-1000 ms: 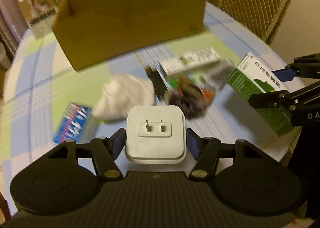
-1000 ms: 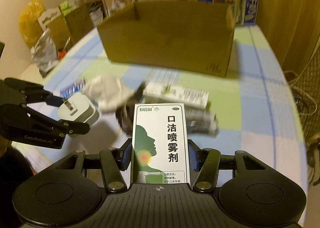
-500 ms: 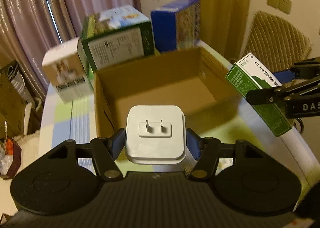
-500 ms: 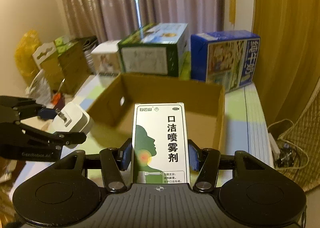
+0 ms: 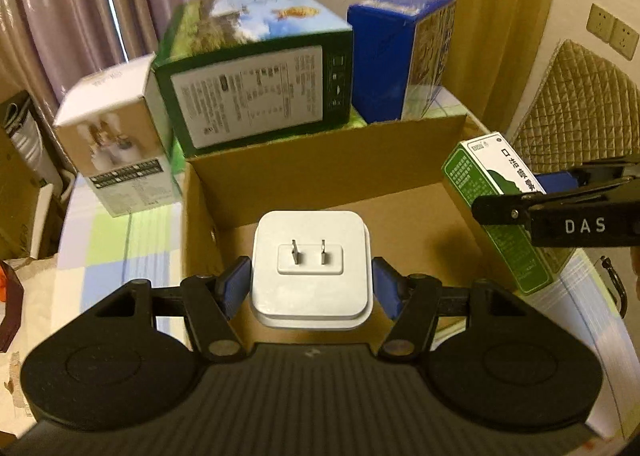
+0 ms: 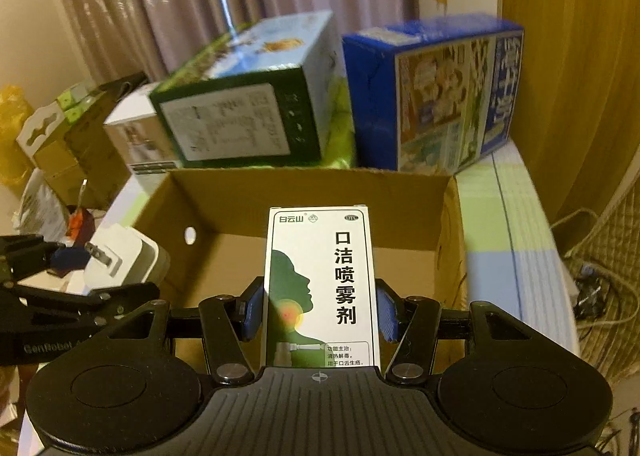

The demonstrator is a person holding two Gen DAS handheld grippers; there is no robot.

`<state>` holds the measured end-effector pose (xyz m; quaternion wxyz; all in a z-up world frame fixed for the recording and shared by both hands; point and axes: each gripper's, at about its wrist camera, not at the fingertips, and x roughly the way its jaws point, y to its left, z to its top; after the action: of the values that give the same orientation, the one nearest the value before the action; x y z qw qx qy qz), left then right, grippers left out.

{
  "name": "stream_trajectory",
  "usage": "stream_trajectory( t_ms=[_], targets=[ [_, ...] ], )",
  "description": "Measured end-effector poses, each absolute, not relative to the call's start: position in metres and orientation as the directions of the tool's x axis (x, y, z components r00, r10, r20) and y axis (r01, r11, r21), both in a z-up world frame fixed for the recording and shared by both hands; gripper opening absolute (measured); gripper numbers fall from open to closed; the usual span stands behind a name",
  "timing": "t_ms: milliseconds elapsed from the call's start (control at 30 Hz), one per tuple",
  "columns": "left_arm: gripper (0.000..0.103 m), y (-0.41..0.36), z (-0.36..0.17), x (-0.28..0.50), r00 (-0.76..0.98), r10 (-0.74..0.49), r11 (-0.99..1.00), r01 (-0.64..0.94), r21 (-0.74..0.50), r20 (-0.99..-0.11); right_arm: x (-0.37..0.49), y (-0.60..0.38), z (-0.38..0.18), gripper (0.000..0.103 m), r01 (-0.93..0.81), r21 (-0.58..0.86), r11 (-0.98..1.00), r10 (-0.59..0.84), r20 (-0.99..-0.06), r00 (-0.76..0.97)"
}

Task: Organize objects
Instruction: 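Carry the plug with the left tool while the right tool carries the spray box to the cardboard box, then open the left tool to drop the plug while the right tool releases the spray box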

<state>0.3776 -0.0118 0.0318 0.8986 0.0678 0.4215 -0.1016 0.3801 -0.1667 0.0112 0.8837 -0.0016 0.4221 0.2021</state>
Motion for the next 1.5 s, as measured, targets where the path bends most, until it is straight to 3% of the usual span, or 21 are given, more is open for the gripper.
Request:
stream_trajectory(
  t_ms=[267, 367, 733, 767, 800, 833, 1133, 1500],
  targets=[
    [0.061, -0.023, -0.002, 0.408, 0.605, -0.130, 0.969, 0.245, 0.028, -0.785, 0.400, -0.167, -0.014, 0.052, -0.335, 0.160, 0.929, 0.332, -0.762, 0.556],
    [0.073, -0.018, -0.005, 0.416, 0.624, -0.143, 0.978, 0.210, -0.011, -0.768, 0.403, -0.169, -0.021, 0.052, -0.330, 0.161, 0.930, 0.329, -0.763, 0.556],
    [0.075, -0.002, 0.007, 0.401, 0.655, -0.151, 0.980, 0.198, -0.024, -0.741, 0.408, -0.166, -0.024, 0.053, -0.330, 0.161, 0.930, 0.334, -0.744, 0.579],
    [0.075, 0.000, 0.008, 0.399, 0.657, -0.149, 0.980, 0.196, -0.023, -0.739, 0.408, -0.167, -0.022, 0.060, -0.334, 0.183, 0.925, 0.356, -0.727, 0.587],
    [0.077, 0.001, 0.010, 0.397, 0.660, -0.146, 0.981, 0.194, -0.021, -0.737, 0.408, -0.168, -0.019, 0.075, -0.332, 0.204, 0.921, 0.373, -0.711, 0.596],
    [0.078, 0.003, 0.012, 0.394, 0.663, -0.144, 0.981, 0.192, -0.018, -0.735, 0.406, -0.169, -0.015, 0.078, -0.325, 0.208, 0.923, 0.372, -0.699, 0.610],
    [0.082, 0.022, 0.034, 0.345, 0.693, -0.135, 0.986, 0.163, -0.028, -0.708, 0.359, -0.185, 0.023, 0.081, -0.321, 0.185, 0.929, 0.359, -0.666, 0.654],
    [0.091, 0.036, 0.064, 0.231, 0.727, -0.123, 0.991, 0.128, -0.043, -0.675, 0.231, -0.215, 0.047, 0.096, -0.320, 0.169, 0.932, 0.349, -0.651, 0.674]
  ],
)
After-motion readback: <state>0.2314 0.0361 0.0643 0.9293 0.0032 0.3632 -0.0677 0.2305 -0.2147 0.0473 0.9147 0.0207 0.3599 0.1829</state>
